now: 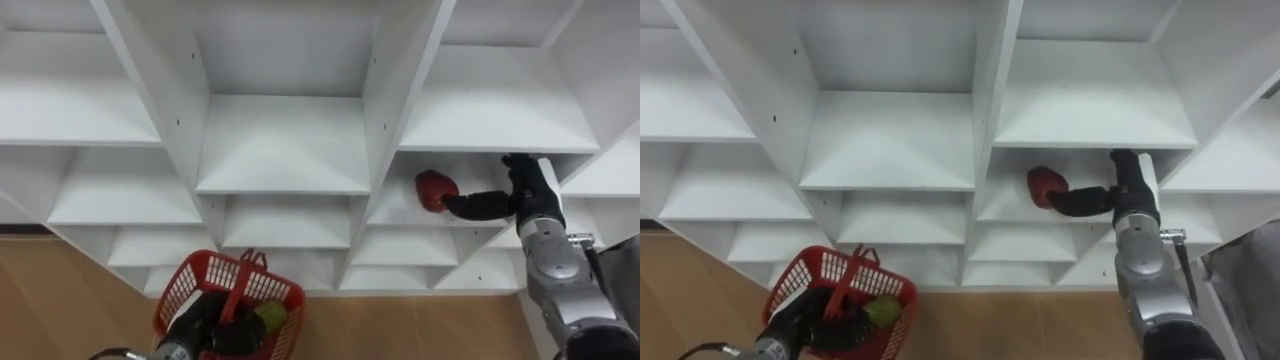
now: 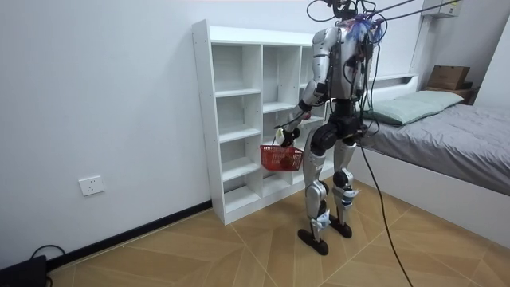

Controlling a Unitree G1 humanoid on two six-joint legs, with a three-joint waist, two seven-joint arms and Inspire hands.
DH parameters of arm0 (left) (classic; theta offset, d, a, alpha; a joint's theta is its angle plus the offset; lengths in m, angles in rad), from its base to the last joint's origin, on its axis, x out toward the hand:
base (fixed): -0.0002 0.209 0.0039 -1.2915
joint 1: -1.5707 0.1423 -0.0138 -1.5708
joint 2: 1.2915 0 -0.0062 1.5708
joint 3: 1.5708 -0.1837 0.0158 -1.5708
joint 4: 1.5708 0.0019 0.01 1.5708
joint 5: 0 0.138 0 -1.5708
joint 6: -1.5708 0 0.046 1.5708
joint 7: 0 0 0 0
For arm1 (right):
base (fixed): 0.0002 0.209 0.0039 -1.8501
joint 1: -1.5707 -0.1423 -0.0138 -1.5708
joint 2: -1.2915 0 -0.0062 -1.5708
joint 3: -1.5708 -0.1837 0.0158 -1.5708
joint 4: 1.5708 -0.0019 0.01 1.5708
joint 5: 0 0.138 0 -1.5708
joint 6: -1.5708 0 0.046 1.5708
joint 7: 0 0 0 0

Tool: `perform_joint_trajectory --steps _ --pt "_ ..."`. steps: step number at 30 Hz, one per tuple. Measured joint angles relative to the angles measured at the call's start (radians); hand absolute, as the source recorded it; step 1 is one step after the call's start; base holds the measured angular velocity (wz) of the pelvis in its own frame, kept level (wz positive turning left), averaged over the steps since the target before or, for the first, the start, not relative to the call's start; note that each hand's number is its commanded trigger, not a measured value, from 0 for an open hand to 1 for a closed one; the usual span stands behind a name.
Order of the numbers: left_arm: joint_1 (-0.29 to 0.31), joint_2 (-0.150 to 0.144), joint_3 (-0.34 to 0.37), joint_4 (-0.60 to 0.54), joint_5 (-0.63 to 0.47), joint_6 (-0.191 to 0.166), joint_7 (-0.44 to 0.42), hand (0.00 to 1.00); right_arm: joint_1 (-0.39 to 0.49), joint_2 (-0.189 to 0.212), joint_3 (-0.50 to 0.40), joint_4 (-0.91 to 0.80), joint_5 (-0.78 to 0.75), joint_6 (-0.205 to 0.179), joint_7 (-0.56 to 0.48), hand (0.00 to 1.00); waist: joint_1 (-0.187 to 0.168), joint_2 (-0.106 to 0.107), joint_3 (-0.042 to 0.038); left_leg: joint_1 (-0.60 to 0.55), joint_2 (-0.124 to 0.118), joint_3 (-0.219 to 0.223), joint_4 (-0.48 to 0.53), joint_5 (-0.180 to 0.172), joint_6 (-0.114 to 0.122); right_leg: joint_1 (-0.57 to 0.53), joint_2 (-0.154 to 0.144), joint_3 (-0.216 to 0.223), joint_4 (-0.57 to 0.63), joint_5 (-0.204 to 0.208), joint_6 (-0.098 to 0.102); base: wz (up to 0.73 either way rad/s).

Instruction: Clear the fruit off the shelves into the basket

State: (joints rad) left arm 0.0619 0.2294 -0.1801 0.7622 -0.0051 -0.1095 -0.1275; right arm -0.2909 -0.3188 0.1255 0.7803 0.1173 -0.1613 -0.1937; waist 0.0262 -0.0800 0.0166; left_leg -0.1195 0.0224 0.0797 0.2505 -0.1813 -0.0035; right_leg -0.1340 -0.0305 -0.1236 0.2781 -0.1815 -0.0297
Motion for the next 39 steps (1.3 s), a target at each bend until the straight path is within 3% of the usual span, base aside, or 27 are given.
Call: perform_joint_trajectory --steps 12,16,29,39 --pt "-0.031 -0.032 -0.003 0.037 -0.001 0.017 0.015 1.0 -0.028 0.002 0.009 0.06 0.016 0.011 0.007 0.0 0.054 -0.007 0.0096 -0.071 0.002 0.0 0.019 0.001 0.002 -0.083 -0.005 -0.001 0.04 -0.003 -0.004 -0.01" --pt "-0.054 -0.04 -0.011 0.101 -0.001 0.018 0.015 1.0 -0.078 0.002 0.009 0.072 0.017 0.01 0.004 0.0 0.059 -0.008 0.0266 -0.088 0.001 -0.001 0.026 0.002 0.002 -0.098 -0.01 -0.016 0.047 -0.003 -0.004 0.02" --pt "-0.115 -0.046 -0.031 0.123 -0.001 0.019 0.028 1.0 -0.114 0.002 0.01 0.071 0.014 0.009 -0.034 0.0 0.085 -0.008 0.0263 -0.199 0.001 0.001 0.075 0.005 0.007 -0.204 -0.02 -0.016 0.088 -0.003 -0.005 0.01" --pt "-0.131 -0.069 -0.033 0.125 -0.001 0.026 0.036 1.0 -0.136 0.002 0.01 0.113 -0.031 0.01 -0.081 0.0 0.089 -0.008 0.027 -0.204 -0.001 0.002 0.077 0.007 0.011 -0.216 -0.025 -0.015 0.102 -0.003 -0.005 0.0"
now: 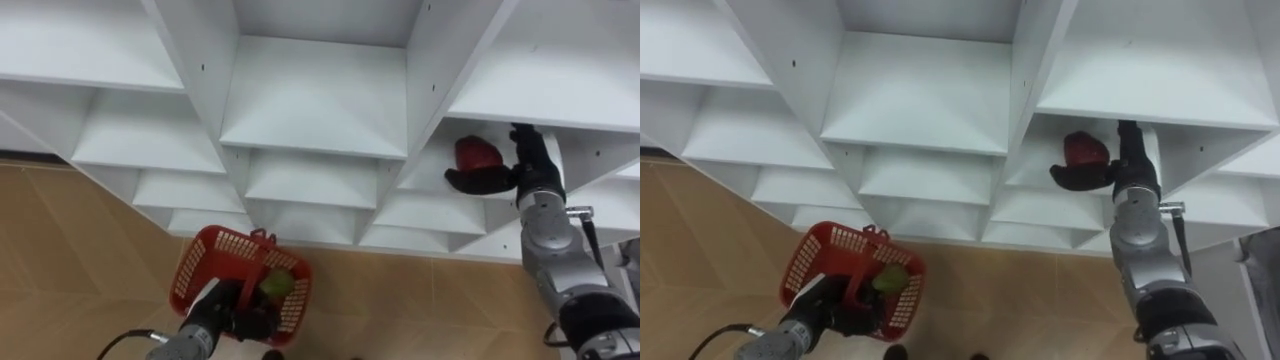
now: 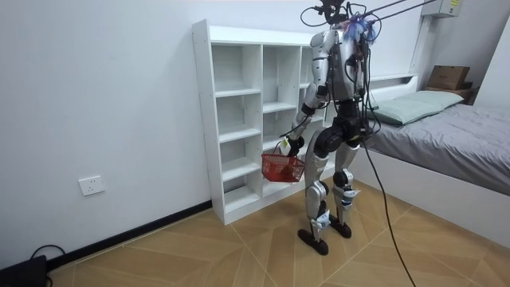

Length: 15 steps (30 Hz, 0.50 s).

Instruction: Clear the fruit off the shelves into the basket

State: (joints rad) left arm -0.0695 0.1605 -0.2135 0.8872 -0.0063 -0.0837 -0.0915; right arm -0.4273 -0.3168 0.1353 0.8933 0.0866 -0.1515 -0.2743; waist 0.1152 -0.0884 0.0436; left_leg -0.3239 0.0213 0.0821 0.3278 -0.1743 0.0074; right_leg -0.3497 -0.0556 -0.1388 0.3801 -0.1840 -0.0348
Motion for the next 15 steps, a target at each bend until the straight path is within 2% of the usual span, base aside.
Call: perform_joint_trajectory --steps 8,15 --pt "-0.003 -0.009 -0.001 0.006 0.0 0.014 0.0 1.0 -0.03 0.0 -0.001 0.047 0.0 0.004 -0.016 0.0 -0.001 -0.012 0.0068 -0.014 -0.002 0.0 0.001 0.001 0.001 -0.018 -0.003 0.0 -0.001 -0.002 0.0 0.0" --pt "-0.005 -0.01 -0.001 0.015 0.001 0.034 0.0 1.0 -0.038 -0.002 -0.002 0.047 -0.013 0.022 -0.021 0.0 -0.006 -0.013 0.0074 -0.021 -0.002 0.0 0.0 0.001 0.001 -0.023 -0.004 -0.001 0.004 -0.002 0.0 0.0"
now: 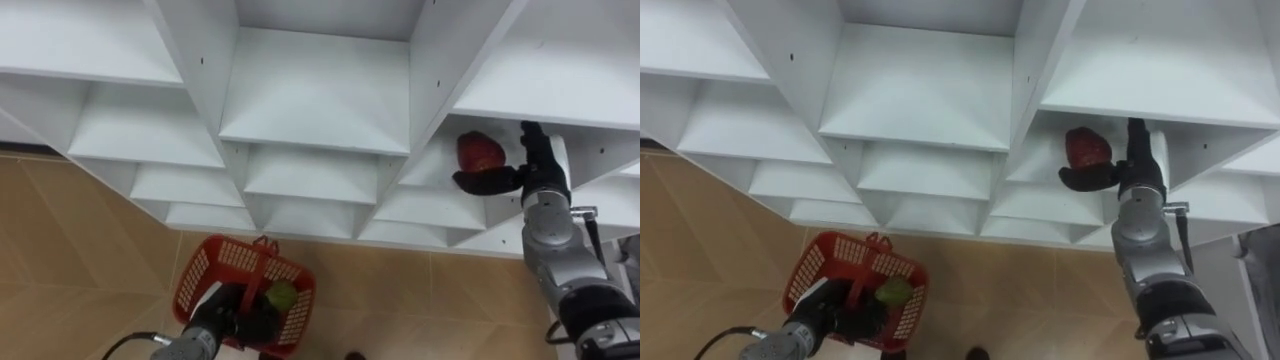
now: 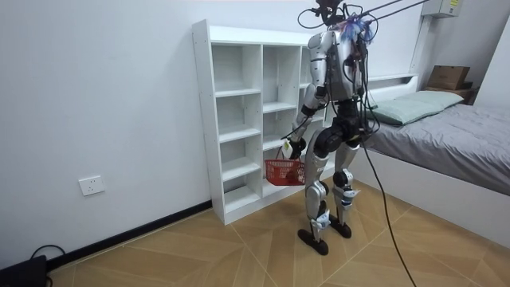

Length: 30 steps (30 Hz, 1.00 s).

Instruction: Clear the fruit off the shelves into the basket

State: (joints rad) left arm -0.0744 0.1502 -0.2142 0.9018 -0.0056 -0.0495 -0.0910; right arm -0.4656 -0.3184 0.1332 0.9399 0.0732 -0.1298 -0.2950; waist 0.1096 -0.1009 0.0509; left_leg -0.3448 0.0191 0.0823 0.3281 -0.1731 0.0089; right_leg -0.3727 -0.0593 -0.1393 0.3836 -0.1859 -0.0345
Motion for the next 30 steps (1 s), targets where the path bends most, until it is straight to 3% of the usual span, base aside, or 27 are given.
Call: perform_joint_trajectory --steps 15,30 --pt "-0.049 0.006 -0.078 0.041 -0.002 0.008 0.023 1.0 -0.034 -0.001 0.003 0.026 -0.045 0.022 0.003 0.0 0.0 -0.01 0.0061 -0.038 0.0 0.0 0.02 0.0 0.001 -0.038 -0.003 -0.002 0.013 0.001 -0.001 0.0" --pt "-0.052 0.004 -0.086 0.04 -0.003 0.007 0.061 1.0 -0.035 -0.001 0.007 0.027 -0.045 0.013 -0.021 0.0 0.006 0.014 0.0072 -0.1 -0.001 -0.005 0.052 0.0 0.001 -0.09 -0.009 -0.014 0.047 0.001 -0.002 0.02"
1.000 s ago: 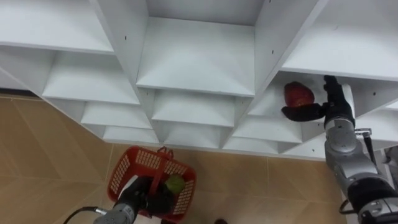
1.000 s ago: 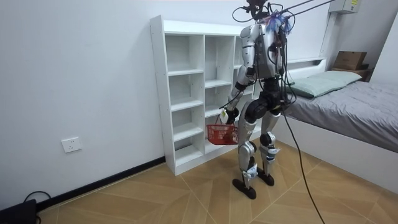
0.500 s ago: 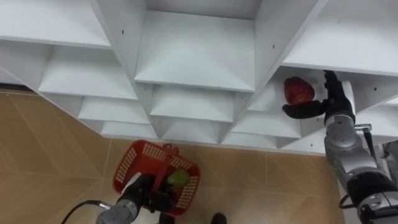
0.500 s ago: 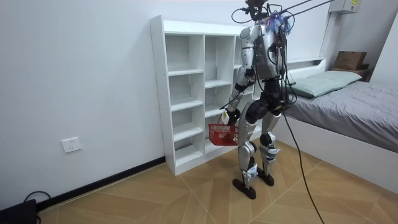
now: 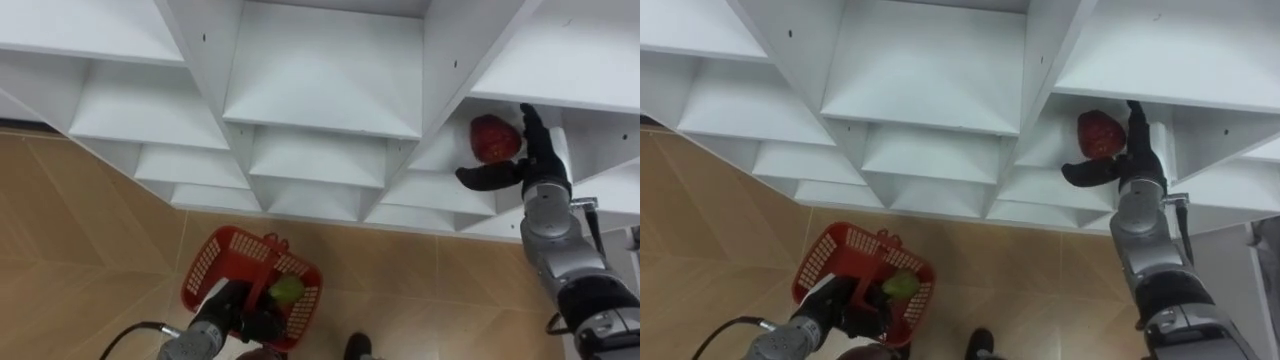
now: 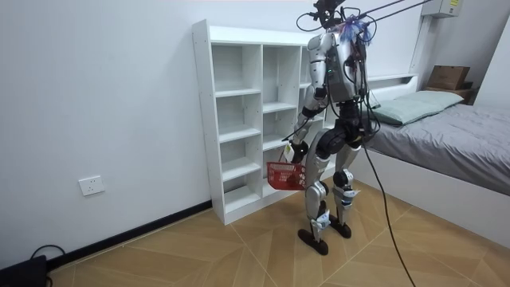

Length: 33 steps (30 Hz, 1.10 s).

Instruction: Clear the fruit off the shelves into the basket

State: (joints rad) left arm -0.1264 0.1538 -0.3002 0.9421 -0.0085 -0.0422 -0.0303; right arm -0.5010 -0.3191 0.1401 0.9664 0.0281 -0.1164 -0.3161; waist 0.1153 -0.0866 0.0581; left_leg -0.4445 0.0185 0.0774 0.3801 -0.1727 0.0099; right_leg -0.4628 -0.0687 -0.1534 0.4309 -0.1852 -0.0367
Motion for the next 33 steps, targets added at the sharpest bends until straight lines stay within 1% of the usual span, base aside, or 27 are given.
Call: perform_joint_trajectory --steps 4,9,13,17,27,28,29,30,31,32,33 --pt "-0.002 -0.001 0.0 0.0 0.0 0.0 0.006 1.0 -0.001 0.0 0.0 0.0 -0.001 0.0 0.0 0.0 0.0 0.006 -0.0008 0.0 0.0 0.0 0.0 0.001 0.002 0.0 0.0 -0.001 0.001 0.0 -0.001 0.0" --pt "-0.008 -0.006 -0.002 0.0 -0.001 0.0 0.016 1.0 -0.006 0.0 0.006 0.0 -0.004 0.0 -0.01 0.0 0.001 0.007 -0.0011 -0.013 0.0 0.001 0.004 0.002 0.003 -0.013 -0.002 -0.001 0.007 0.0 -0.001 0.0" --pt "-0.019 -0.005 -0.039 -0.001 0.0 0.0 0.02 1.0 -0.023 -0.002 0.019 0.0 -0.023 -0.001 -0.021 0.0 0.001 0.009 -0.0019 -0.035 -0.001 0.004 0.018 0.002 0.003 -0.041 -0.004 0.004 0.031 -0.001 -0.002 0.0" --pt "-0.019 -0.006 -0.057 -0.001 0.0 0.0 0.019 1.0 -0.026 -0.002 0.036 0.0 -0.033 0.0 -0.03 0.0 0.002 0.012 -0.0018 -0.041 0.001 0.004 0.025 0.002 0.003 -0.047 -0.004 0.002 0.037 -0.004 -0.006 0.0" --pt "-0.023 -0.01 -0.065 -0.002 -0.001 0.0 0.017 1.0 -0.035 -0.002 0.037 0.0 -0.033 0.001 -0.034 0.0 0.002 0.013 -0.0017 -0.054 -0.001 0.005 0.035 0.003 0.004 -0.064 -0.009 0.002 0.053 -0.005 -0.007 0.0" --pt "-0.023 -0.011 -0.066 -0.002 -0.001 0.0 0.016 1.0 -0.036 -0.002 0.037 0.0 -0.033 0.002 -0.033 0.02 0.002 0.013 -0.0017 -0.054 -0.001 0.006 0.035 0.003 0.004 -0.064 -0.009 0.003 0.054 -0.005 -0.007 0.0" --pt "-0.023 -0.011 -0.067 -0.002 -0.001 0.0 0.014 1.0 -0.037 -0.002 0.037 0.0 -0.033 0.002 -0.031 0.33 0.002 0.013 -0.0017 -0.054 -0.002 0.007 0.035 0.003 0.005 -0.065 -0.01 0.002 0.054 -0.006 -0.007 0.0" --pt "-0.023 -0.011 -0.066 -0.002 0.0 0.0 0.014 1.0 -0.037 -0.002 0.037 0.0 -0.034 0.002 -0.031 0.56 0.002 0.013 -0.0017 -0.054 -0.002 0.007 0.035 0.004 0.005 -0.065 -0.011 0.002 0.055 -0.006 -0.007 0.0" --pt "-0.024 -0.012 -0.066 -0.002 0.0 0.0 0.013 1.0 -0.037 -0.002 0.037 0.0 -0.034 0.002 -0.031 0.75 0.002 0.013 -0.0016 -0.054 -0.003 0.007 0.035 0.004 0.006 -0.065 -0.012 0.001 0.055 -0.006 -0.007 0.0" --pt "-0.025 -0.013 -0.066 -0.002 0.0 0.0 0.011 1.0 -0.038 -0.002 0.037 0.0 -0.034 0.002 -0.031 0.91 0.002 0.013 -0.0015 -0.054 -0.004 0.007 0.034 0.005 0.006 -0.065 -0.013 0.001 0.055 -0.007 -0.006 0.0" --pt "-0.025 -0.014 -0.066 -0.002 0.0 0.0 0.01 1.0 -0.038 -0.002 0.037 0.0 -0.034 0.002 -0.032 1.0 0.002 0.012 -0.0015 -0.054 -0.004 0.007 0.034 0.005 0.007 -0.065 -0.013 0.001 0.055 -0.007 -0.006 0.0"
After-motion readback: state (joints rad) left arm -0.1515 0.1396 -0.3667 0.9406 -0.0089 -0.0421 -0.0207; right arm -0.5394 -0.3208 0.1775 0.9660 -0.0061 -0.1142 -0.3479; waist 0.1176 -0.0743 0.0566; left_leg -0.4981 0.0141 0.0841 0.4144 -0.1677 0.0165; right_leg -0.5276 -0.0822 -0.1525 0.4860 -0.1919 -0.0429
